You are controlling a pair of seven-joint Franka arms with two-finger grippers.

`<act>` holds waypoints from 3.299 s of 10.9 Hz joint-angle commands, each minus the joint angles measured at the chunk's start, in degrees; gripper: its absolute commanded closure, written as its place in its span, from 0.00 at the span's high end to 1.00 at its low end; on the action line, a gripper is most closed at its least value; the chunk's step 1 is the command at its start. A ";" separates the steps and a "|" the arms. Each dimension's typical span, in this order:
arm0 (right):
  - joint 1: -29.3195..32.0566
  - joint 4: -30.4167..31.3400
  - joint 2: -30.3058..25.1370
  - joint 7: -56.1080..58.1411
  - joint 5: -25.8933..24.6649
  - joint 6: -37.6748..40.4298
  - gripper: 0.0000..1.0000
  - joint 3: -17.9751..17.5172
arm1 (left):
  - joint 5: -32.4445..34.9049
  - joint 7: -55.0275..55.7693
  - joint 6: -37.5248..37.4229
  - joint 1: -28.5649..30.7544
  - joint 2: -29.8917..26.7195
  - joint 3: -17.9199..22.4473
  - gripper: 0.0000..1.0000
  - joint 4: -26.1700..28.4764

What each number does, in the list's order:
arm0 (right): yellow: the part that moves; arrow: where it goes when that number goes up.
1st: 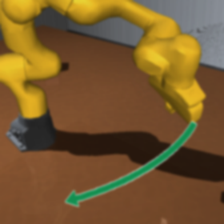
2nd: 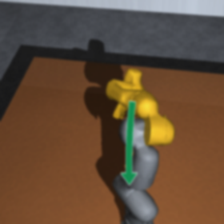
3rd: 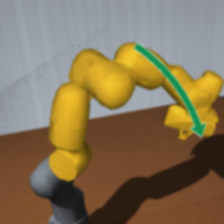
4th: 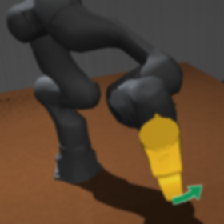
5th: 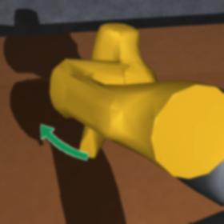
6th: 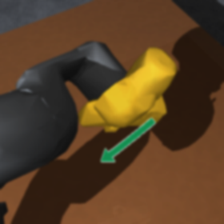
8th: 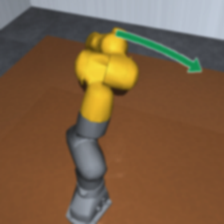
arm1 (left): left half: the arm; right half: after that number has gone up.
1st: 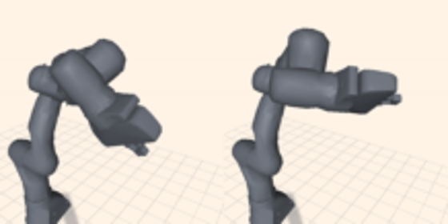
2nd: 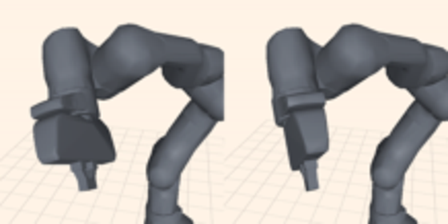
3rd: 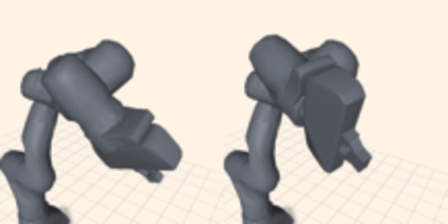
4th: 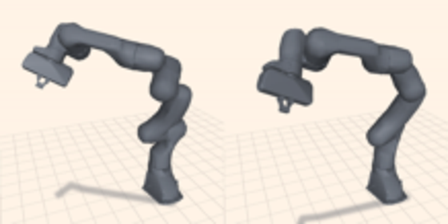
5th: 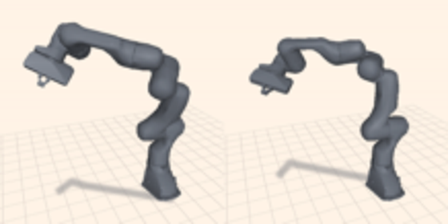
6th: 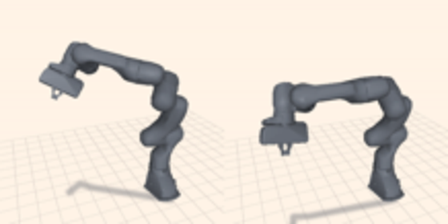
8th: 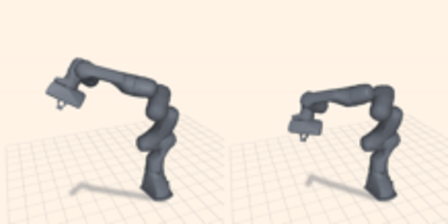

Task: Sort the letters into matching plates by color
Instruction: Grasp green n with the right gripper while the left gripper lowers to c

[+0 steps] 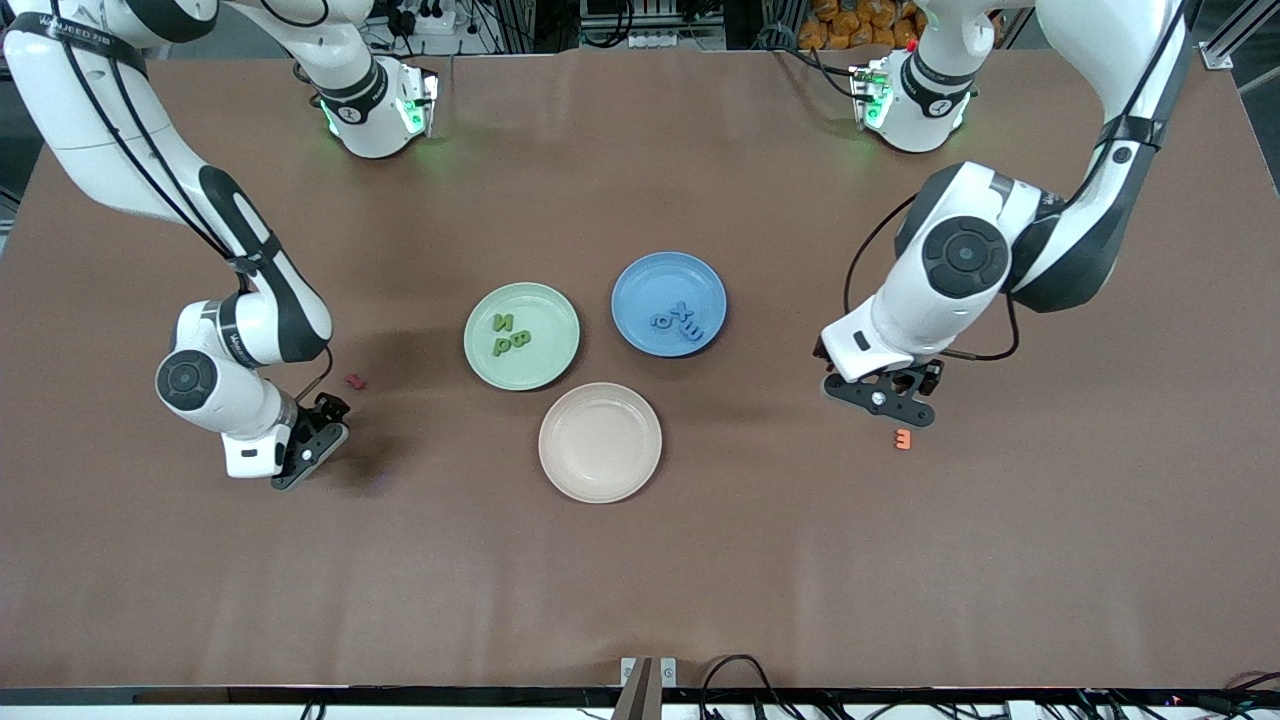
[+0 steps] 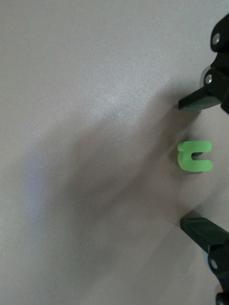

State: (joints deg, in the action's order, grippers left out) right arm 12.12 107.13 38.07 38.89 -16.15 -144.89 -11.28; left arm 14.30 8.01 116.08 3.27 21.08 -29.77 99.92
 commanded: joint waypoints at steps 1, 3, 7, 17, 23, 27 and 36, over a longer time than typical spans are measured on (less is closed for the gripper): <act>1.68 0.63 -0.02 0.66 -1.43 -0.74 1.00 -1.29 | -1.99 -10.61 -0.94 0.16 -4.47 2.69 1.00 4.40; 2.12 0.63 -0.19 1.62 -1.51 -0.74 0.94 -1.29 | -2.52 -13.44 -0.85 0.95 -5.78 3.75 1.00 7.03; 2.30 0.63 -0.37 2.42 -1.51 -0.74 0.72 -1.29 | -9.61 -18.20 1.33 4.28 -8.16 3.84 1.00 12.12; 2.38 0.28 -0.37 2.60 -1.51 -0.74 0.37 -1.29 | -11.31 -19.70 21.91 5.26 -13.17 3.84 1.00 32.96; 2.56 -0.07 -0.45 2.60 -1.43 -0.74 0.21 -1.29 | -11.40 -19.70 28.93 5.17 -12.64 3.84 1.00 37.71; 3.79 -0.16 -1.50 2.16 -0.55 -0.05 0.20 -1.29 | -11.40 -21.28 31.22 6.31 -12.64 3.84 1.00 41.04; 4.06 -1.74 -5.64 -5.28 13.51 9.35 0.17 -0.85 | -8.77 -23.12 38.86 9.56 -9.05 4.28 1.00 45.71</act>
State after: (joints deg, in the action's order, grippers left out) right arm 15.97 105.28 34.72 39.33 -4.81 -139.30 -11.58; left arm 4.80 -12.92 152.36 12.39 11.10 -25.43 144.90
